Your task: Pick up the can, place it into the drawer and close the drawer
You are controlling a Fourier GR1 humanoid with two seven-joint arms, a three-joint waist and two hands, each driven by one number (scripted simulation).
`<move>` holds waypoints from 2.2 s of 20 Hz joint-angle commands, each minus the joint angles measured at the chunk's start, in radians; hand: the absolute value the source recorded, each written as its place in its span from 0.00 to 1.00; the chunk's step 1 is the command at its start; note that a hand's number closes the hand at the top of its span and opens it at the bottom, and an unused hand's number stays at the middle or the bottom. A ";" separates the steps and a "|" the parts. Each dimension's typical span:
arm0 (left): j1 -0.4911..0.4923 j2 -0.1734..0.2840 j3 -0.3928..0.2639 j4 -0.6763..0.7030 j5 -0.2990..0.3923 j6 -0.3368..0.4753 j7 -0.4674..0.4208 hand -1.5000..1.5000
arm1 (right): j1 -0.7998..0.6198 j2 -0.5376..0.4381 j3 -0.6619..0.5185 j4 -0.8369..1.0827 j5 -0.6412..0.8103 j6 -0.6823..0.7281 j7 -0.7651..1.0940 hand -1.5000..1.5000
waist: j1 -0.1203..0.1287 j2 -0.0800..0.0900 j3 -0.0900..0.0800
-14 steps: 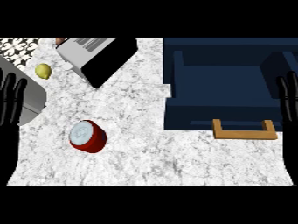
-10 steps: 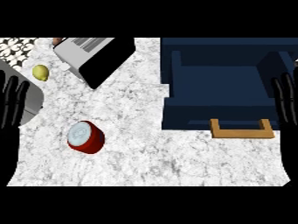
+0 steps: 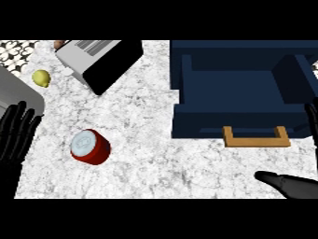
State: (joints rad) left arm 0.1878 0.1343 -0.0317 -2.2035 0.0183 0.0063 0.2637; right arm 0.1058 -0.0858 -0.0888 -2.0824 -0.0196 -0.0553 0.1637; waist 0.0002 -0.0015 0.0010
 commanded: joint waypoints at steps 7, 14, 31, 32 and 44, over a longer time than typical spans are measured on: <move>0.170 0.011 0.053 -0.245 0.074 -0.064 0.135 0.00 | 0.154 -0.010 -0.107 -0.008 -0.098 0.100 -0.067 0.00 | 0.002 0.000 -0.001; 0.176 -0.009 0.147 -0.294 0.181 -0.061 0.229 0.00 | 0.206 -0.044 -0.232 -0.026 -0.214 0.191 -0.080 0.00 | 0.001 -0.001 -0.001; 0.036 -0.118 0.122 -0.141 0.259 0.012 0.339 0.00 | 0.304 -0.076 -0.426 -0.035 -0.388 0.366 -0.094 0.00 | -0.004 0.000 -0.001; -0.043 -0.119 0.115 -0.048 0.208 0.029 0.296 0.00 | 0.301 -0.027 -0.367 -0.085 -0.323 0.342 -0.079 0.00 | -0.005 0.001 -0.001; 0.004 -0.112 0.118 0.110 0.203 0.002 0.157 0.00 | 0.323 -0.001 -0.476 -0.073 -0.384 0.450 -0.092 0.00 | -0.002 0.000 -0.001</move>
State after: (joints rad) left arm 0.1372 0.0090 0.0600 -2.0892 0.1883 0.0449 0.4421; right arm 0.4243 -0.0990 -0.5347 -2.1447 -0.3905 0.3681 0.0741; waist -0.0053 -0.0006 0.0000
